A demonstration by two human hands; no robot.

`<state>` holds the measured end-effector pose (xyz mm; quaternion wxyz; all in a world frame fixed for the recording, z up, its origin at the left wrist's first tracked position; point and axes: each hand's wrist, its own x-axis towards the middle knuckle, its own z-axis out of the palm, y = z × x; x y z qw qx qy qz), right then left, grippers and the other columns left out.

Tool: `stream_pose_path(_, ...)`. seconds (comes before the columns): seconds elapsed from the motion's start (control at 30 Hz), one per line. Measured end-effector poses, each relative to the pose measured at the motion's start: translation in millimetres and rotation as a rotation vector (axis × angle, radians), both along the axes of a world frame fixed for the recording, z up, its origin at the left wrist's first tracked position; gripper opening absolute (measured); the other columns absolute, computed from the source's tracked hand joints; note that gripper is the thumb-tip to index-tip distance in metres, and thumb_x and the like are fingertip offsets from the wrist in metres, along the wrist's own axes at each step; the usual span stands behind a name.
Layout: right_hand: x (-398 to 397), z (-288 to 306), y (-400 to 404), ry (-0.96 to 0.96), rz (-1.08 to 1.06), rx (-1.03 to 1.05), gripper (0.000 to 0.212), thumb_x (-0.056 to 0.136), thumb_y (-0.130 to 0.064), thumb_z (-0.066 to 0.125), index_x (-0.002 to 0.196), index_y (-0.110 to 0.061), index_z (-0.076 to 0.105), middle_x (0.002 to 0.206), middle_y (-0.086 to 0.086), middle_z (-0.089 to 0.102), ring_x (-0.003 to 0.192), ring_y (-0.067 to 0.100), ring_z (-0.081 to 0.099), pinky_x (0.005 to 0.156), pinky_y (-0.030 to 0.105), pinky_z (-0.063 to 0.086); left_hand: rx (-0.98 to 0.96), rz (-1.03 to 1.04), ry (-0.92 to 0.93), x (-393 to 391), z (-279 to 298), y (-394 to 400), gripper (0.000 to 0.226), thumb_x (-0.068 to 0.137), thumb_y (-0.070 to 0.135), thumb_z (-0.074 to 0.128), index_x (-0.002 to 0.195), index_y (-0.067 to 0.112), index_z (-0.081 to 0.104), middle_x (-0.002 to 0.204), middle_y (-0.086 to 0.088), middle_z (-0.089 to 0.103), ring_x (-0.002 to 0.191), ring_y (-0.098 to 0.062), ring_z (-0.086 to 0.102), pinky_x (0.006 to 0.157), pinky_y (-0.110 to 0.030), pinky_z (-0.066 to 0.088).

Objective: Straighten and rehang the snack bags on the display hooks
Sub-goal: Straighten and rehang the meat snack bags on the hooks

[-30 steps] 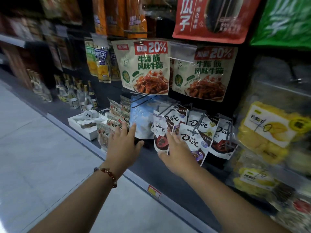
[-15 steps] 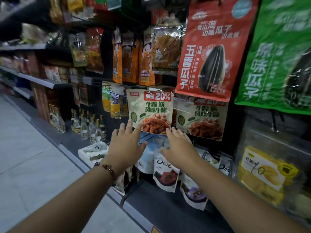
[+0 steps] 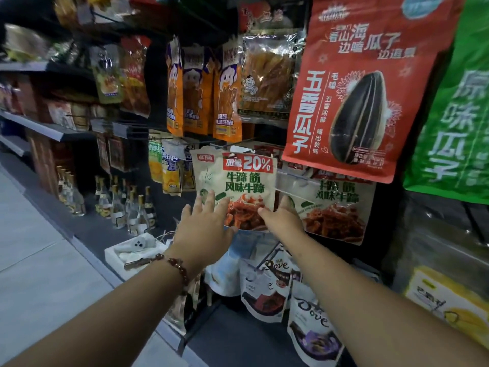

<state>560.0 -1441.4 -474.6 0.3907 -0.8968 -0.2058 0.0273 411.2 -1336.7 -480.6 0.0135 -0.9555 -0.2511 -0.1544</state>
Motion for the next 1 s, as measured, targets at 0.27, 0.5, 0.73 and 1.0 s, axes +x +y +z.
stream_pose_path(0.27,6.5,-8.2,27.6,-0.066,0.074,0.214,0.021,0.097,-0.036,0.049,0.09,-0.019,0.059,0.091,0.002,0.065,0.07,0.015,0.058,0.054,0.026,0.041,-0.05,0.034,-0.014,6.1,-9.0,22.0,0.071,0.099,0.057,0.032,0.156,0.03,-0.001,0.164,-0.005,-0.006,0.151,-0.028,0.002,0.121,-0.049,0.01)
stream_pose_path(0.5,-41.6,-7.5,4.0,-0.381,0.319,0.235,0.025,0.101,-0.037,0.038,0.082,-0.024,0.046,0.07,0.001,0.061,0.062,0.019,0.062,0.051,0.04,0.052,0.03,0.035,-0.149,-18.8,41.5,26.5,0.067,0.101,0.043,0.036,0.156,0.026,0.002,0.164,-0.005,0.002,0.15,-0.027,0.008,0.121,-0.048,0.016)
stream_pose_path(0.73,-80.9,14.4,-28.9,-0.298,0.509,0.347,0.027,0.103,-0.036,0.042,0.081,-0.022,0.05,0.058,-0.01,0.049,0.051,0.003,0.045,0.05,0.022,0.034,0.04,-0.047,-0.278,-38.2,77.6,39.8,0.054,0.097,0.03,0.053,0.146,0.024,0.033,0.146,-0.003,0.046,0.129,-0.025,0.048,0.1,-0.044,0.048)
stream_pose_path(1.0,-89.6,58.6,-4.6,-0.296,0.419,-0.06,0.041,0.096,-0.024,0.05,0.136,-0.02,0.042,0.127,-0.001,0.055,0.11,0.021,0.056,0.087,0.038,0.05,-0.11,-0.072,-0.235,-58.1,66.5,51.8,0.017,0.098,0.036,0.054,0.091,0.025,0.065,0.075,0.011,0.063,0.065,-0.006,0.059,0.052,-0.023,0.042)
